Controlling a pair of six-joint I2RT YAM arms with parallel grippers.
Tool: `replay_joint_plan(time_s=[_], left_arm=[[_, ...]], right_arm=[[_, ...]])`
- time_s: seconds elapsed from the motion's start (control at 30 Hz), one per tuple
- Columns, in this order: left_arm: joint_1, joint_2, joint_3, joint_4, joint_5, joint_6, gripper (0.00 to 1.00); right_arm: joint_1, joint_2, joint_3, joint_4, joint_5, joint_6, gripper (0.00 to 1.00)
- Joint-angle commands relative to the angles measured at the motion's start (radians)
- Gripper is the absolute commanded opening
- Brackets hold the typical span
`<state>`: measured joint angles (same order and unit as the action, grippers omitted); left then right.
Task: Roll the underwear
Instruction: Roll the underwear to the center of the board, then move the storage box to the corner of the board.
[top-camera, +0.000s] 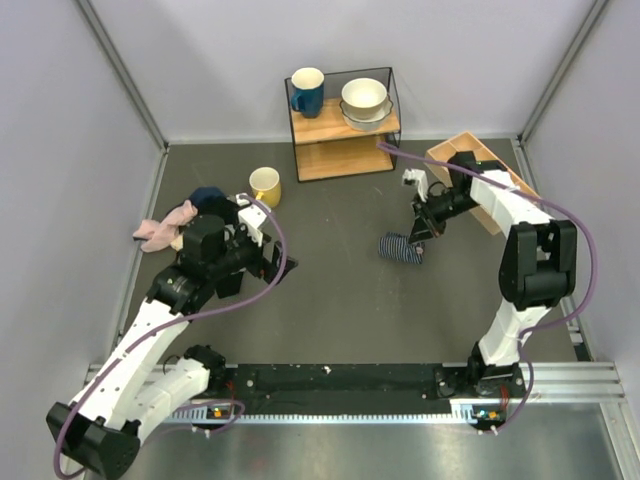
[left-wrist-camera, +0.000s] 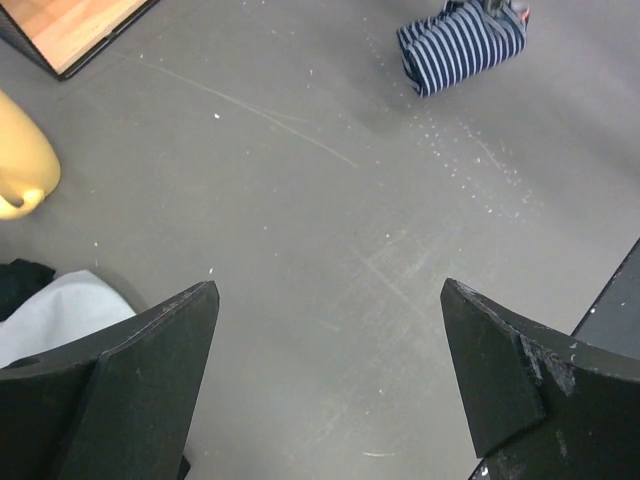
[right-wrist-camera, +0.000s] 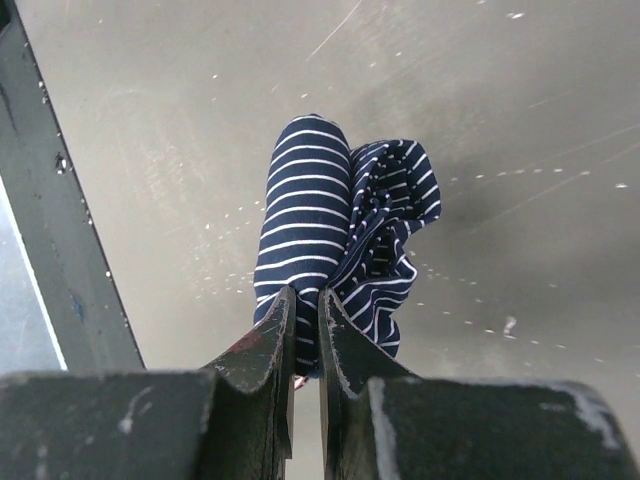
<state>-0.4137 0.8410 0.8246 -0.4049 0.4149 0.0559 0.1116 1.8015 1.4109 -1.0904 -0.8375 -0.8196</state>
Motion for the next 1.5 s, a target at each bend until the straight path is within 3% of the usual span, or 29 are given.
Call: replay_joint_plan(time_s=[0.0, 0.23, 0.37, 0.67, 1.03, 1.47], left_arm=[[0.003, -0.042, -0.045, -0.002, -0.033, 0.048, 0.99], [0.003, -0.031, -0.064, 0.009, -0.014, 0.065, 0.99], [0.003, -0.036, -0.068, 0.008, -0.018, 0.068, 0.99], [0.004, -0.03, -0.073, 0.009, -0.019, 0.076, 0.99], [0.004, -0.023, -0.076, 0.008, -0.011, 0.078, 0.99], [0.004, -0.023, -0.079, 0.008, -0.01, 0.078, 0.99]], right_arm=[[-0.039, 0.007, 0.097, -0.038, -0.006, -0.024, 0.0], [-0.157, 0.076, 0.27, -0.133, 0.035, -0.07, 0.0], [-0.234, 0.15, 0.463, -0.21, 0.069, -0.095, 0.0], [-0.377, 0.298, 0.736, -0.23, 0.17, -0.047, 0.0], [-0.495, 0.297, 0.747, -0.206, 0.244, -0.003, 0.0], [-0.518, 0.291, 0.703, -0.099, 0.293, 0.079, 0.0]])
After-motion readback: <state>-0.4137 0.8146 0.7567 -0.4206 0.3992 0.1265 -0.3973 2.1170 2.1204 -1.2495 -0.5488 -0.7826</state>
